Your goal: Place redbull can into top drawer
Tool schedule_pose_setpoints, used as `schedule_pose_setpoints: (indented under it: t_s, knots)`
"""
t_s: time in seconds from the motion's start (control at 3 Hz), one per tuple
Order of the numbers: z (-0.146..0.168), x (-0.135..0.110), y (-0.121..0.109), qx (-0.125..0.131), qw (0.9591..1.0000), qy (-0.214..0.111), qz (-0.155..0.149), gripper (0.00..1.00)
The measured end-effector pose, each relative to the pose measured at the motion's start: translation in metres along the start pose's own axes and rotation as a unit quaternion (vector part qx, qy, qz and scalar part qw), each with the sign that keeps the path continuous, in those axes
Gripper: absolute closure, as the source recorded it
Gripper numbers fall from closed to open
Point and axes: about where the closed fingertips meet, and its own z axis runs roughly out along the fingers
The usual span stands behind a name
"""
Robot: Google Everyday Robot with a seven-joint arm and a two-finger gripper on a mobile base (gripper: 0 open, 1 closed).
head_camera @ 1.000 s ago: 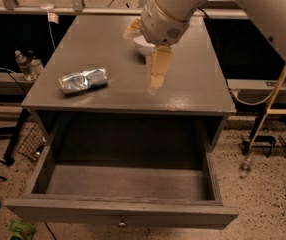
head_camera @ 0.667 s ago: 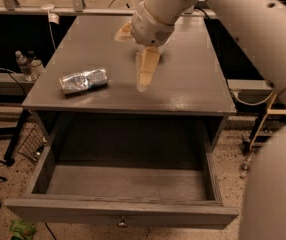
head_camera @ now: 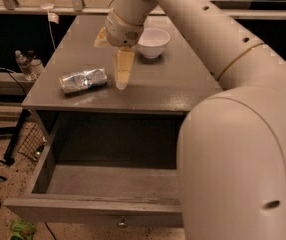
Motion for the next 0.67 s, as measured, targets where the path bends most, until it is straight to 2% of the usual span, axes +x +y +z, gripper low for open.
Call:
schedule_pose_setpoints:
  t_s: [0.33, 0.67]
  knots:
    - [0.026, -0.016, -0.013, -0.031, 0.9992, 0.013, -0.019, 0.0]
    - [0.046, -0.029, -0.023, -0.052, 0.9978, 0.018, -0.036, 0.0]
